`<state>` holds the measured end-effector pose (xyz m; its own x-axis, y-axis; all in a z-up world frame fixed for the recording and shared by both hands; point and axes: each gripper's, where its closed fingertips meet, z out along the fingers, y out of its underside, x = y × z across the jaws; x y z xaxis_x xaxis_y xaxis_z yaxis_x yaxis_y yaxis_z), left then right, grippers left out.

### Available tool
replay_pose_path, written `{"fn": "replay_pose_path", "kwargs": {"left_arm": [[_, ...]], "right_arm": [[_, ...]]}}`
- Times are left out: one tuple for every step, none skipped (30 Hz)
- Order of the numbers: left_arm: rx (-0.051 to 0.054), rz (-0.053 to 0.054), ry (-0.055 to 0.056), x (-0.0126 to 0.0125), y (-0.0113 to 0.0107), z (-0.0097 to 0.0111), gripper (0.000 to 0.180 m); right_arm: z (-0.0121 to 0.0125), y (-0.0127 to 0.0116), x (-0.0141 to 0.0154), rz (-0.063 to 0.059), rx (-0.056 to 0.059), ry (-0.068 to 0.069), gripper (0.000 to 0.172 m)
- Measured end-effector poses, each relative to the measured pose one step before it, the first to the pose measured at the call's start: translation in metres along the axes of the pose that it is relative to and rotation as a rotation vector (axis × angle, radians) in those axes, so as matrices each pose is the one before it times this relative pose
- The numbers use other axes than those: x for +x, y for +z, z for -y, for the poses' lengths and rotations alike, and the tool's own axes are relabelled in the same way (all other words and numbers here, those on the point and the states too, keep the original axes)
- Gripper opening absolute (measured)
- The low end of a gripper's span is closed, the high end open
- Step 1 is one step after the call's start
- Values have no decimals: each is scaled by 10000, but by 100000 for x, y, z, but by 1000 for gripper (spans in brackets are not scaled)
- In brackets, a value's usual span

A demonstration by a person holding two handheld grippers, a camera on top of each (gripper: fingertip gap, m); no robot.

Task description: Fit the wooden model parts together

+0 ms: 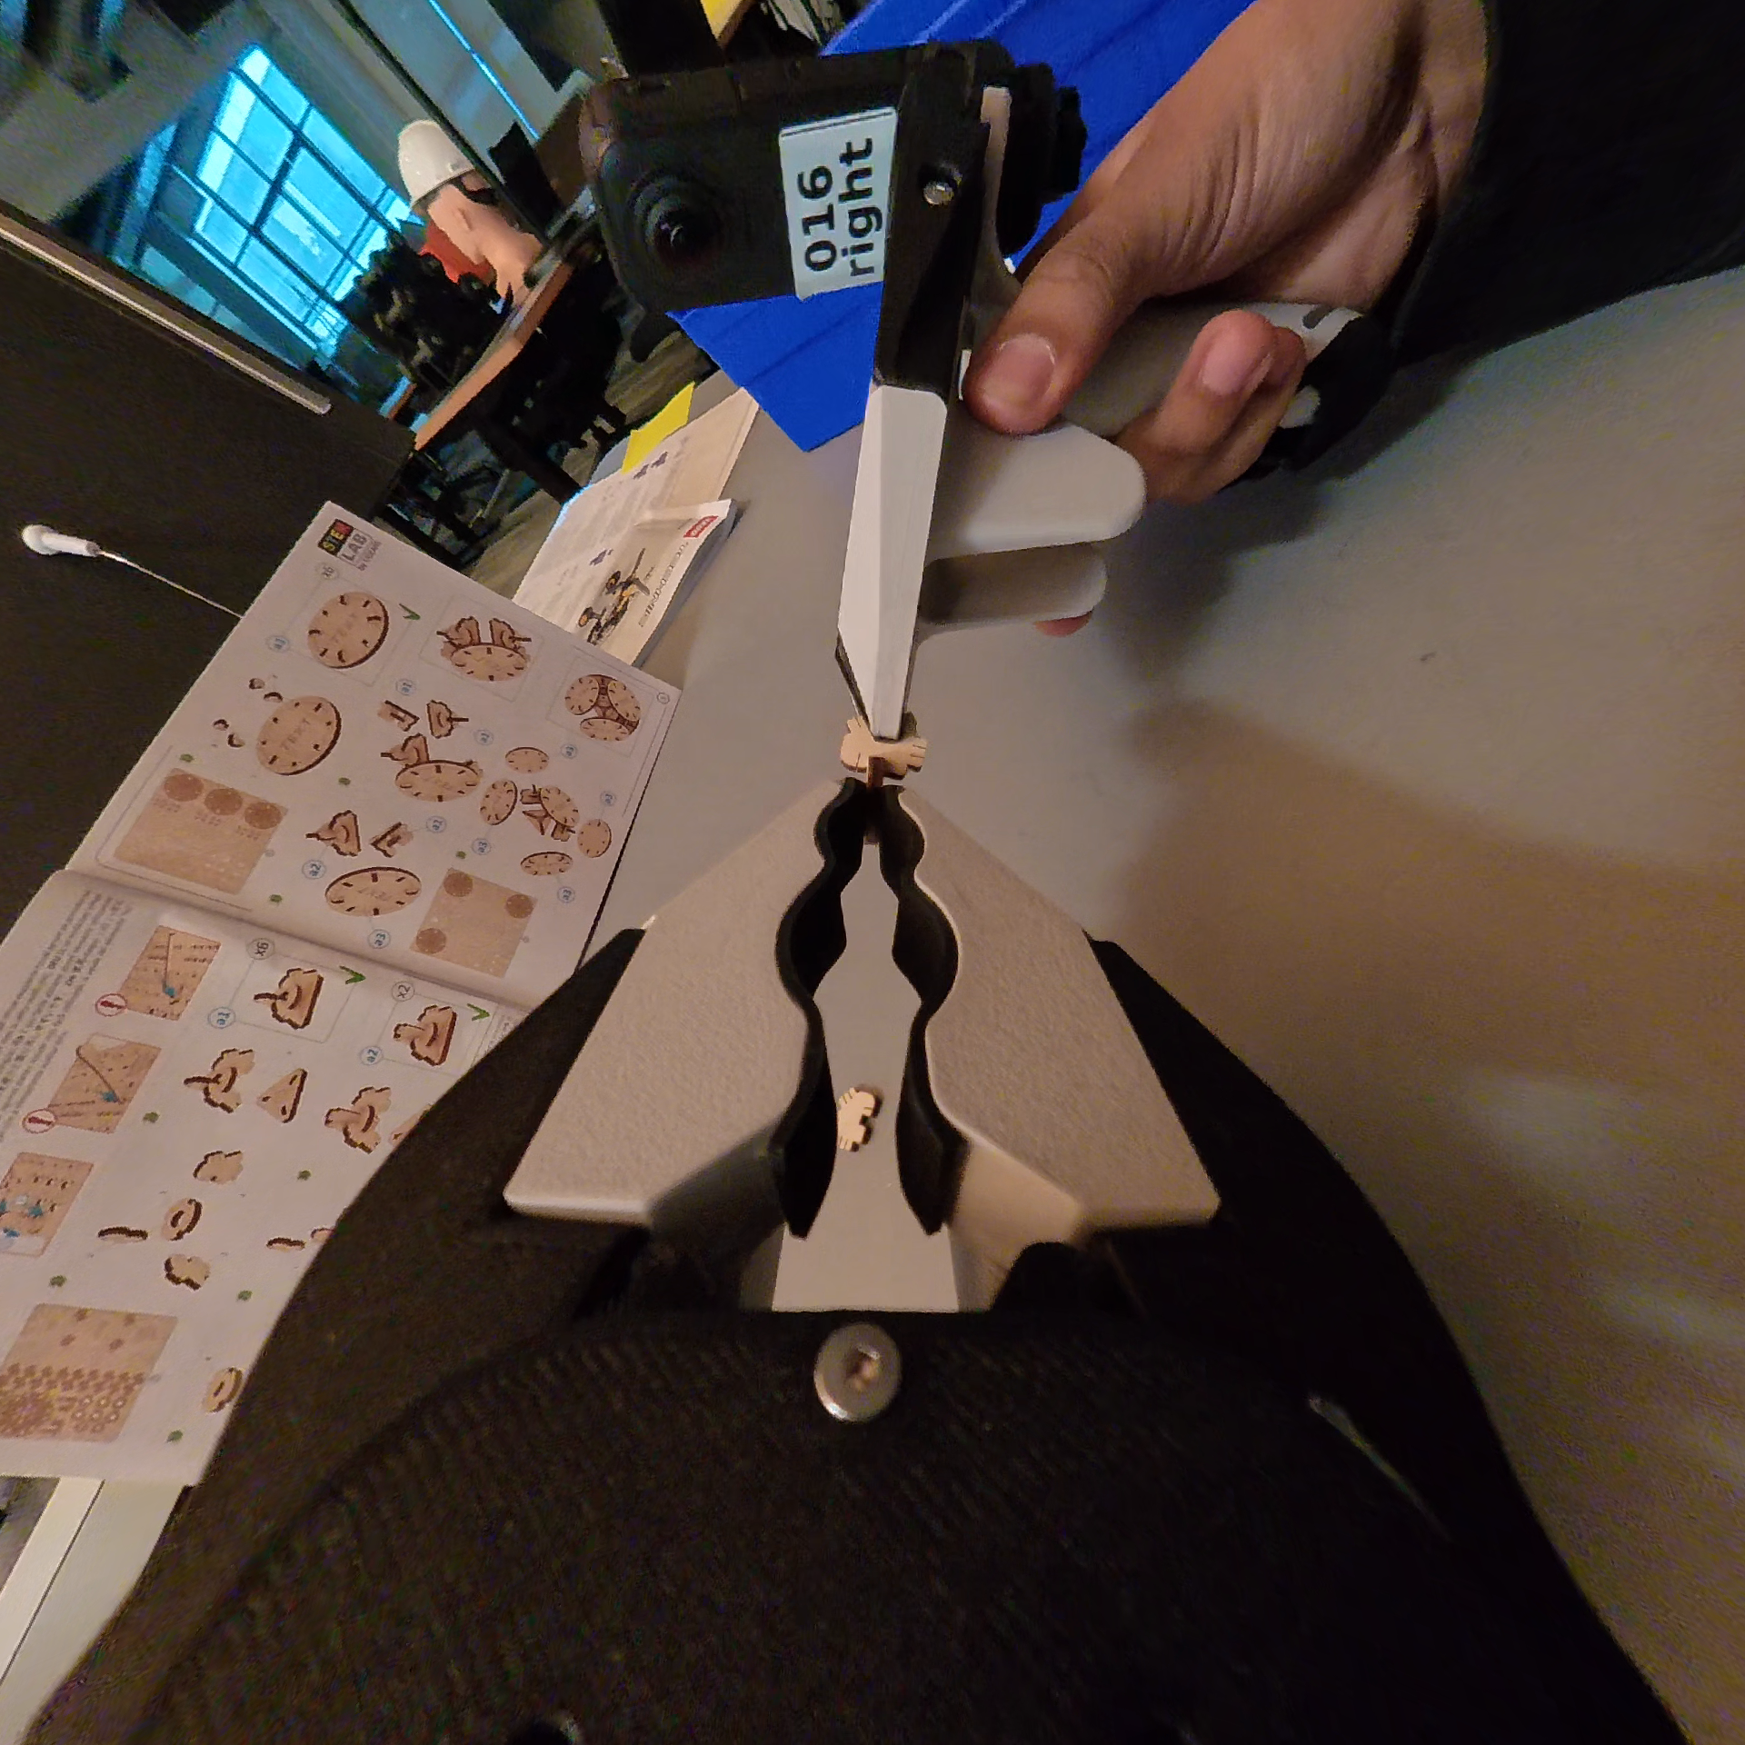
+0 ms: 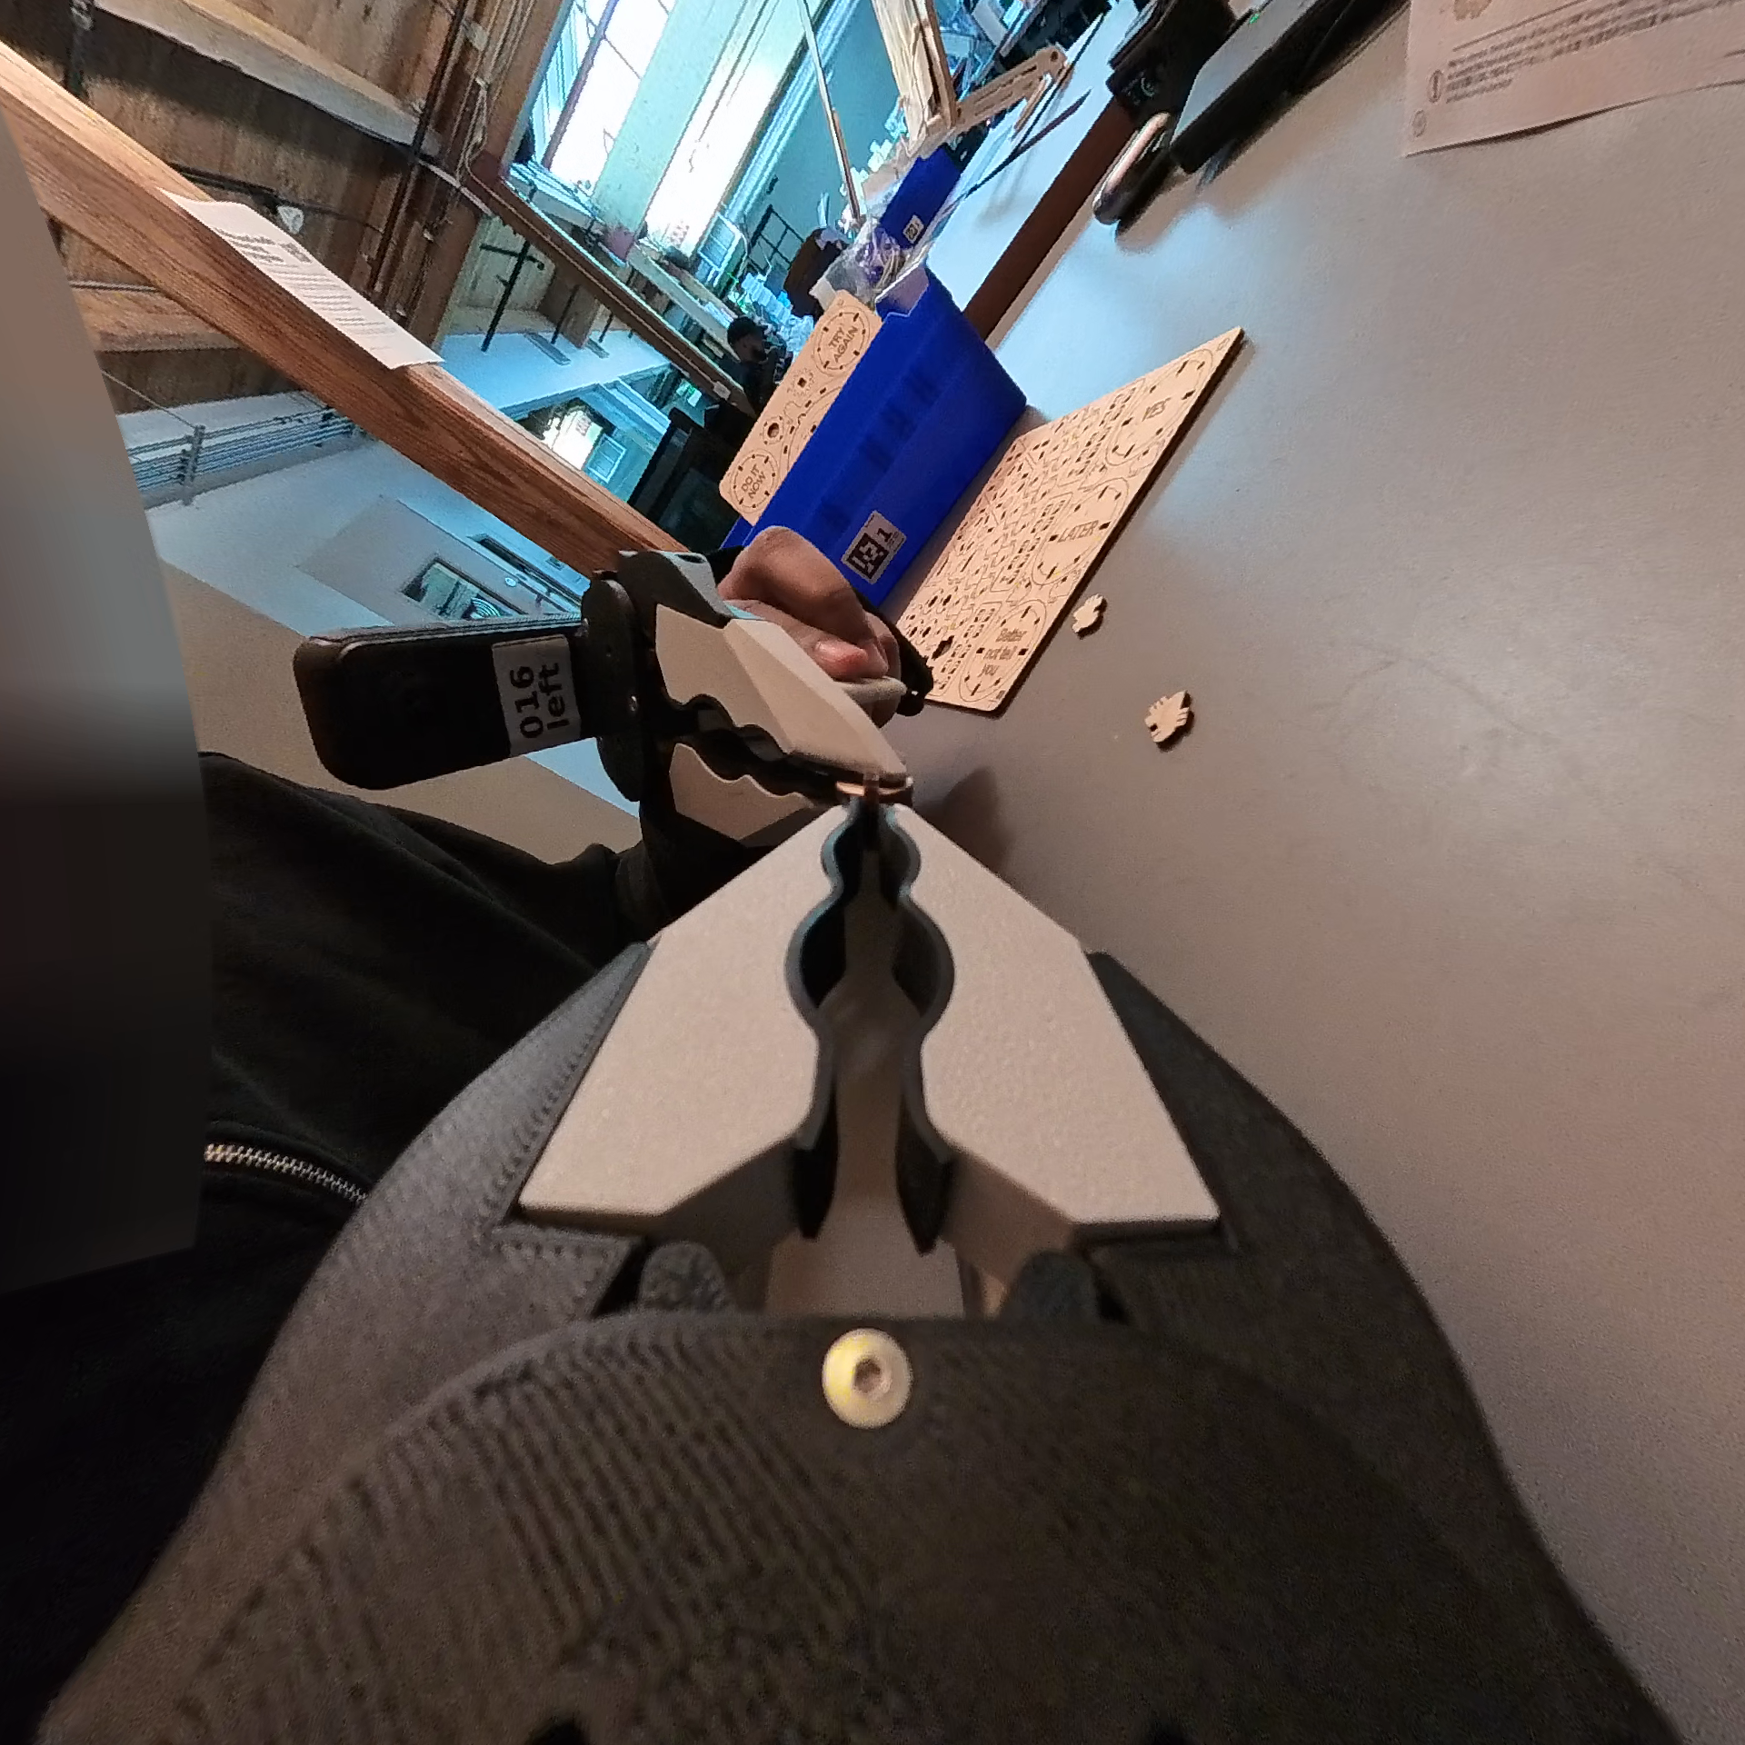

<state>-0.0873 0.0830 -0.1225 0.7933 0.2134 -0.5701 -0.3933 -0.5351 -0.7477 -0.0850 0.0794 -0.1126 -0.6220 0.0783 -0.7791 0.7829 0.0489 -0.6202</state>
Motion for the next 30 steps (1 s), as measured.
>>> {"fn": "replay_pose_path", "kwargs": {"left_arm": [[19, 36, 2, -58, 21, -2, 3], [36, 42, -85, -69, 59, 26, 3], [66, 49, -116, -67, 77, 60, 3], [79, 93, -19, -70, 56, 67, 3], [94, 150, 33, -122, 27, 119, 4], [94, 145, 26, -90, 5, 102, 4], [58, 123, 26, -75, -26, 27, 4], [34, 225, 17, -272, -88, -66, 6], [39, 350, -11, -521, -120, -99, 13], [26, 235, -71, -441, -117, -91, 14], [43, 56, -237, -274, -96, -32, 14], [92, 5, -574, -280, -51, 62, 15], [139, -160, -835, -136, -12, 147, 18], [121, -473, -929, 261, -16, 160, 24], [170, -523, -1054, 256, -51, 298, 33], [257, -586, -1146, 286, -83, 452, 40], [281, -786, -1090, 545, -172, 505, 45], [342, -668, -978, 404, -221, 586, 51], [422, -547, -873, 279, -246, 671, 54], [394, -575, -722, 408, -246, 597, 53], [300, -542, -560, 442, -194, 433, 52], [190, -448, -418, 407, -116, 246, 45], [50, -337, -250, 348, -17, 64, 38], [-39, -95, -99, 104, 36, -40, 34], [-125, 76, 36, -75, 59, -186, 32], [-173, 104, 154, -58, 61, -231, 29], [-115, 77, 170, 16, 58, -162, 26], [-61, 40, 124, 57, 47, -75, 22], [-27, -10, 78, 107, 34, -17, 17], [10, 2, 62, 59, 2, 41, 14]], "right_arm": [[37, -4, 16, 1, 20, 6, 0], [93, -47, 5, -5, 50, -14, 0], [130, -66, 22, -11, 67, -24, 0], [115, -74, -6, -2, 57, -22, 0], [121, -66, -27, 4, 57, -35, 0], [108, -49, -67, 17, 54, -36, 0], [91, -54, -61, 19, 46, -37, 0], [155, -102, -12, -2, 75, -32, 0], [209, -162, -37, 15, 104, -42, 0], [323, -190, -116, 55, 155, -69, 0], [366, -192, -171, 60, 187, -122, 0], [429, -190, -281, 89, 212, -230, 0], [433, -153, -336, 71, 209, -299, 0], [376, -126, -239, -21, 176, -356, 0], [306, -77, -325, -5, 127, -433, 0], [247, -20, -402, 20, 84, -443, 0], [196, -11, -278, -74, 45, -451, 0], [92, 18, -335, -45, -7, -508, 0], [92, 42, -477, 37, -20, -519, 0], [17, 94, -396, -13, -55, -516, 0], [-105, 121, -322, -53, -117, -520, 0], [-135, 163, -313, -57, -133, -499, 0], [-145, 178, -264, -69, -127, -439, 0], [-119, 167, -251, -45, -99, -330, 0], [-33, 131, -283, 31, -34, -189, 0], [82, 79, -312, 108, 49, -69, 0], [142, 31, -216, 102, 99, 19, 0], [35, -1, -48, 45, 47, 85, 0], [-27, -10, 71, 2, 11, 94, 0], [-1, -18, 95, -4, 28, 75, 0]]}}
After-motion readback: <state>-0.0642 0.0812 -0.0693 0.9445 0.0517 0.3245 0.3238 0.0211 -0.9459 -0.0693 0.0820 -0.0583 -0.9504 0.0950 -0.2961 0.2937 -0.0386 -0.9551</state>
